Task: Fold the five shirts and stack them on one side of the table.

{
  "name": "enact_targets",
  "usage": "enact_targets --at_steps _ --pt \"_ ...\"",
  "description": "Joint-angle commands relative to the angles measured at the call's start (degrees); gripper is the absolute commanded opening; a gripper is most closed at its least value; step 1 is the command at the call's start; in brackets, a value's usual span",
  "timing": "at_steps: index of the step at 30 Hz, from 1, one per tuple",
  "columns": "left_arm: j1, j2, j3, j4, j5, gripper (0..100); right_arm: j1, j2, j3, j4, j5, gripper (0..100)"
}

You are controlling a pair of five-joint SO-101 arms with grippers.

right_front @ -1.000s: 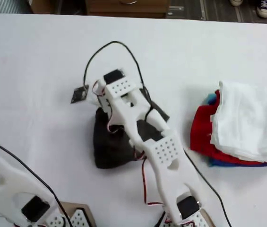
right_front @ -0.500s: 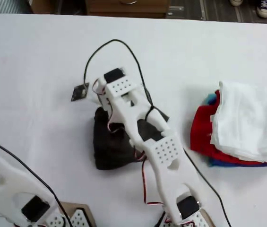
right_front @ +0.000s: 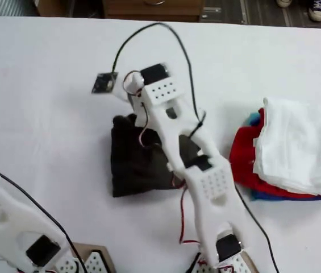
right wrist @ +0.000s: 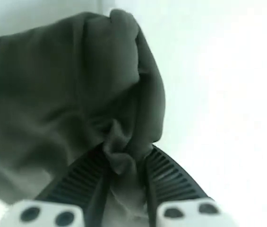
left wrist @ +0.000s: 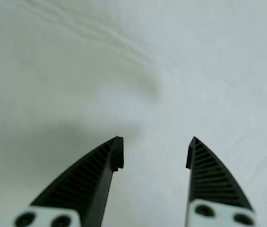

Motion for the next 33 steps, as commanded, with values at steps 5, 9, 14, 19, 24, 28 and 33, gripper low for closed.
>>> enact_targets --at_steps 5,9,14,19,24,28,33 --pt "1.6 -5.0 -0.7 0.4 -0.1 24 -3.5 -22.2 18.5 0.2 -0.8 1.9" --pt "1.8 -5.0 -0.7 0.4 -0.1 24 -3.6 -29.8 25.7 0.0 -0.8 1.9" --pt "2.5 -5.0 -0.7 0.4 -0.1 24 -2.7 -31.0 33.5 -3.1 -0.8 2.0" --pt "6.9 -4.0 0.3 4.1 -0.8 24 2.6 -31.0 36.0 -9.3 -0.4 2.0" --pt "22.8 -3.0 4.4 14.2 -8.9 24 6.4 -31.0 35.8 -11.1 -0.4 2.0" --pt "32.5 -3.2 3.3 18.3 -9.8 24 7.5 -31.0 35.9 -11.9 -0.4 2.0" --pt "40.1 -3.1 2.6 22.5 -9.8 24 10.3 -30.9 36.1 -14.2 -0.5 2.0"
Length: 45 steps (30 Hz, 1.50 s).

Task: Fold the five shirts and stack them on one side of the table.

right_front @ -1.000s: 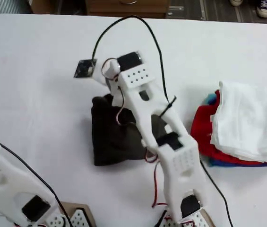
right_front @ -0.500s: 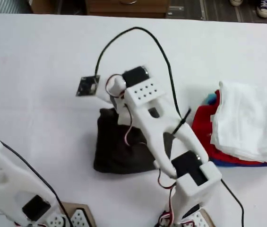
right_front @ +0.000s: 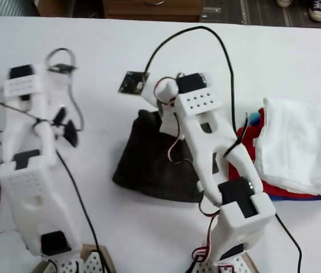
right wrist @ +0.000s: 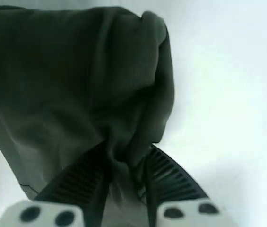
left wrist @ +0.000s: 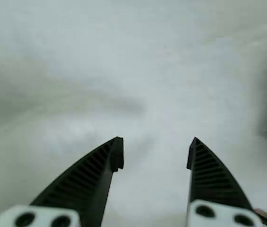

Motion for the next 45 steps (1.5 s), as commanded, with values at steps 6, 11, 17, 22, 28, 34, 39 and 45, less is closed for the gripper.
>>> enact_targets --at_steps 6,11,17,22,28,34,39,45 --pt "9.8 -3.0 -1.6 3.8 -0.3 28 5.8 -3.0 -0.3 -4.7 0.4 2.0" --pt "14.8 -2.5 -1.7 3.1 8.8 28 8.2 2.2 -0.7 -4.8 0.2 2.0" --pt "20.9 -3.0 -2.2 2.6 29.5 28 8.8 4.6 -0.7 -6.3 0.1 2.0" --pt "26.3 -2.7 0.1 3.2 33.8 28 8.9 4.7 -2.3 -6.1 0.3 2.0" --pt "28.8 -2.4 0.2 3.1 36.7 28 9.2 4.6 -2.4 -6.1 0.3 2.0" --pt "29.2 -2.5 0.0 2.5 37.6 28 11.2 4.6 -2.4 -6.3 0.4 2.0" --pt "30.5 0.1 0.0 0.6 37.6 28 10.9 4.5 -2.4 -6.2 0.4 2.0" --pt "33.0 5.7 -0.3 -3.3 37.6 28 11.1 4.5 -2.4 -6.1 0.4 2.0"
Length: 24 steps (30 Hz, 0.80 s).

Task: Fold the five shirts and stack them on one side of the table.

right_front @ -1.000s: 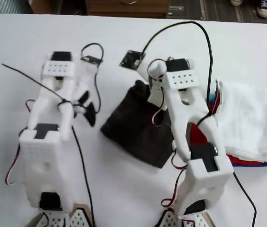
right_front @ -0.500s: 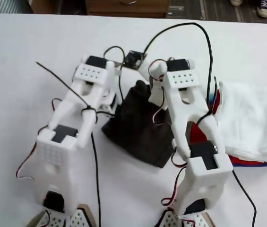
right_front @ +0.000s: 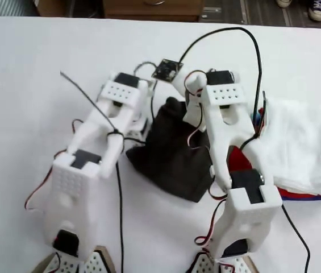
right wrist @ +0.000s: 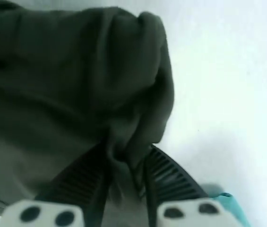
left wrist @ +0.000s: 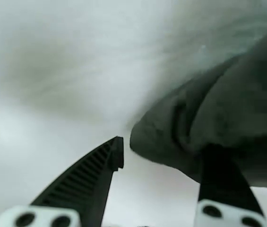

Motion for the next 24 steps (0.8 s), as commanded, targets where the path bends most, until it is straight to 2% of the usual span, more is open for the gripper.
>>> enact_targets --at_steps 1,6,12,13,19,24 --pt "1.7 1.5 -1.1 -2.4 0.3 28 0.8 -0.4 -2.5 -0.2 0.4 2.0" --pt "1.8 4.4 -1.1 -3.6 0.2 25 0.8 -0.4 -2.5 -0.2 0.4 2.0" --pt "1.8 6.9 -2.7 -4.6 0.3 3 0.8 -0.4 -2.7 -0.2 0.4 2.0" --pt "1.8 7.2 -3.5 -4.6 0.1 1 0.8 -0.4 -3.3 -0.1 0.3 2.0" --pt "1.8 7.7 -9.2 -3.7 0.2 2 0.5 -0.4 -7.7 3.0 -0.2 2.0" --pt "2.3 7.5 -20.2 3.2 0.1 2 0.4 -0.4 -10.1 7.2 -0.2 2.0"
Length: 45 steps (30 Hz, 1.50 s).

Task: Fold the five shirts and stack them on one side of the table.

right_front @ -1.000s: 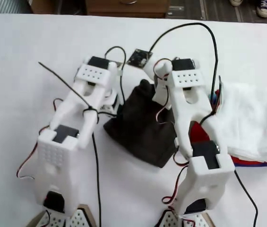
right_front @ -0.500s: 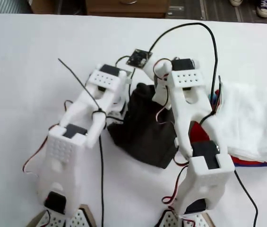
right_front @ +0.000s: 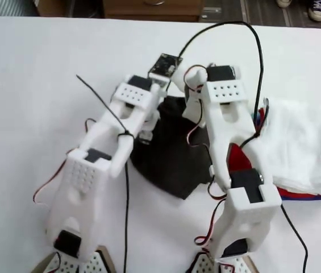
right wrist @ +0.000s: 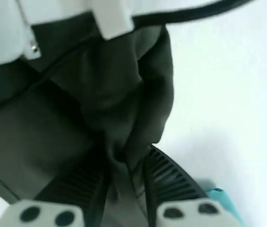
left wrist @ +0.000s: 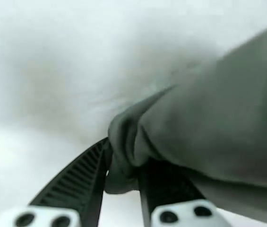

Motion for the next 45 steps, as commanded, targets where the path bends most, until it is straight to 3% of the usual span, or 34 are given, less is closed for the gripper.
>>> enact_targets --at_steps 1,14,24,34,45 --pt "0.5 -1.1 -9.8 4.5 -0.1 2 0.5 -0.5 -4.0 2.8 -0.1 2.0" --pt "10.3 -2.0 -22.0 5.0 0.2 2 -1.9 -17.1 -1.8 10.5 -5.4 2.0" --pt "13.6 -16.4 -24.5 4.9 0.3 2 -1.1 -35.7 9.4 10.7 -5.3 2.0" --pt "15.0 -20.6 -24.9 0.6 1.5 2 13.3 -49.2 12.1 11.0 -4.8 2.0" --pt "25.1 -19.2 -23.7 -12.2 1.5 2 26.9 -54.0 13.5 10.7 -2.5 2.0"
